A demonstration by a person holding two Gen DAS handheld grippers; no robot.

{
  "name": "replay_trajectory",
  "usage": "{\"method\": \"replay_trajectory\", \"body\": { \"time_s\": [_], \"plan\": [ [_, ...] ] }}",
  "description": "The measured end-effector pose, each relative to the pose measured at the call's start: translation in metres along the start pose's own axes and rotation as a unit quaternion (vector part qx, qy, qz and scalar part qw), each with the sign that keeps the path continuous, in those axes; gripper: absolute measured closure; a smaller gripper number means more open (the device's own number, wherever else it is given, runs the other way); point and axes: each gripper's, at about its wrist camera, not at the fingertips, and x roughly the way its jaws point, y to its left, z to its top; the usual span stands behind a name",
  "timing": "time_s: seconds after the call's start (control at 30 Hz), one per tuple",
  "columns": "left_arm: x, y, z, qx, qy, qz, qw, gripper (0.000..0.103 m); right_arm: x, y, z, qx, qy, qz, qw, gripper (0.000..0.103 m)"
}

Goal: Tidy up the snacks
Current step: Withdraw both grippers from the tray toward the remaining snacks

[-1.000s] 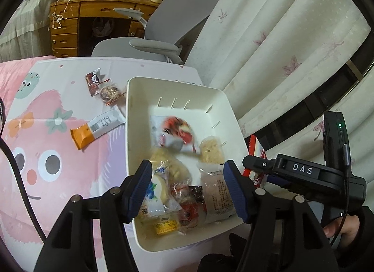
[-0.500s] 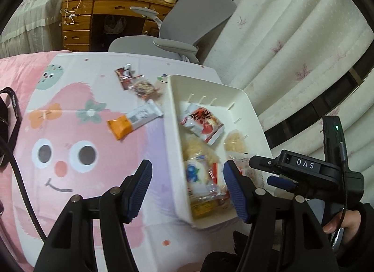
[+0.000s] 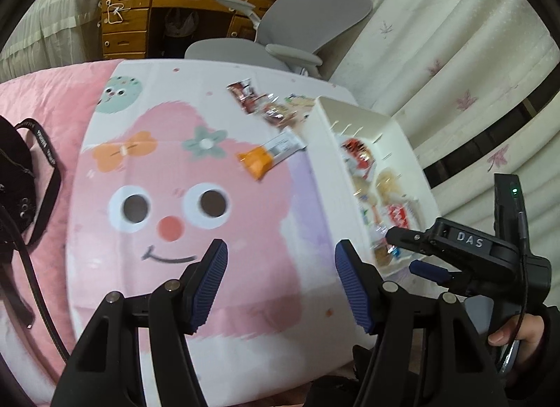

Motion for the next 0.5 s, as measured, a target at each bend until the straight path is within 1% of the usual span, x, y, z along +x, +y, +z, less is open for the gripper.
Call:
{"method": "replay_trajectory", "body": {
  "time_s": [0.23,0.3,0.4,0.5],
  "plan": [
    [-0.006,0.044,-0.008,0.018,0.035,0.014,0.9991,0.040,0.018,0.030,-0.044,0.020,0.005,0.003,1.000,0.020],
    [-0.005,0.052,-0.009,0.022,0.044,0.020,0.9986,0.040,0.022,0.035,-0.052,0.023,0.007,0.001,1.000,0.020],
    [-0.002,0.062,-0.006,0.027,0.057,0.048,0.9968,0.039,0.028,0.045,-0.062,0.019,0.012,-0.002,1.000,0.020],
    [0.002,0.070,-0.001,0.028,0.068,0.054,0.9958,0.035,0.030,0.053,-0.068,0.015,0.011,-0.012,1.000,0.020]
  ]
}}
